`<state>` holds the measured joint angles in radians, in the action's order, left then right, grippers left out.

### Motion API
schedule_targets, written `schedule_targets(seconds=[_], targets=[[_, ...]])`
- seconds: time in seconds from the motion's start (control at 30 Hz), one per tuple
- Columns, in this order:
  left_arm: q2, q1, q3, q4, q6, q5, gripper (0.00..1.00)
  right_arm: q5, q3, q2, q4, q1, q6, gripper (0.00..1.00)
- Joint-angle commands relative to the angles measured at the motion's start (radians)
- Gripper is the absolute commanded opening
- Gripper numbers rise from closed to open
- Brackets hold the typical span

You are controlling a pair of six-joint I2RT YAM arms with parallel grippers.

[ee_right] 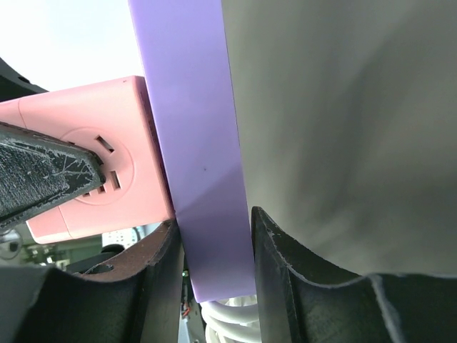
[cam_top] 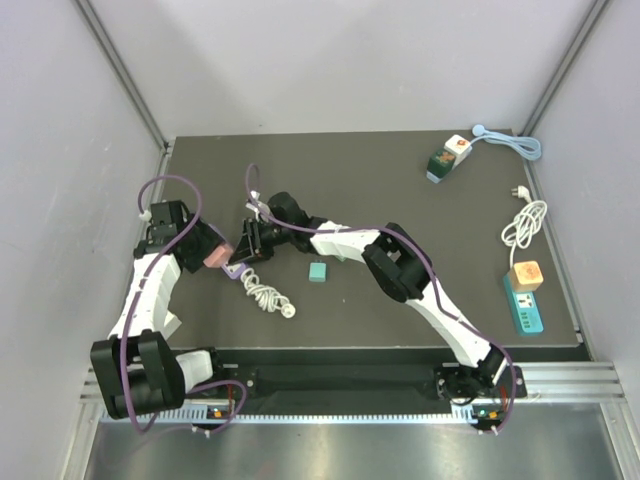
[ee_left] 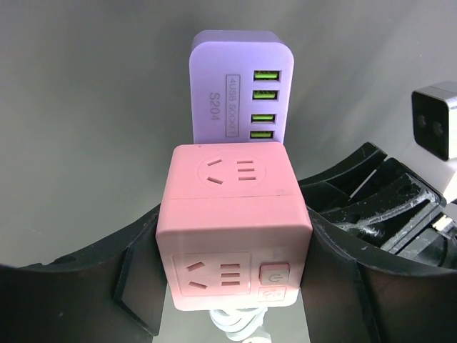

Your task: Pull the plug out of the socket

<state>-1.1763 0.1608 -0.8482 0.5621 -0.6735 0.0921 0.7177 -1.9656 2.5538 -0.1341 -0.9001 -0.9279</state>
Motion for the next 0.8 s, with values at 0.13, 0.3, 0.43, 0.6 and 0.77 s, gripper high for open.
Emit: schedule_targets(seconds=[0.13, 0.3, 0.43, 0.6, 0.77], targets=[[0.066, -0.035, -0.094, -0.090, -0.103, 0.232, 0.00, -0.221, 0.068, 0.134, 0.103, 0.035, -0.147, 0.00], [0.083, -0.044, -0.098, -0.068, -0.090, 0.201, 0.00, -0.228, 0.025, 0.149, 0.120, 0.049, -0.161, 0.00], [0.098, -0.052, -0.078, -0.109, -0.118, 0.265, 0.00, -0.300, 0.007, 0.148, 0.206, 0.043, -0.140, 0.00], [0.098, -0.049, -0.063, -0.131, -0.204, 0.288, 0.00, -0.337, 0.054, 0.134, 0.209, 0.038, -0.129, 0.00], [0.006, -0.049, -0.145, -0.015, -0.299, 0.190, 0.00, -0.415, 0.034, 0.115, 0.309, 0.017, -0.037, 0.00]])
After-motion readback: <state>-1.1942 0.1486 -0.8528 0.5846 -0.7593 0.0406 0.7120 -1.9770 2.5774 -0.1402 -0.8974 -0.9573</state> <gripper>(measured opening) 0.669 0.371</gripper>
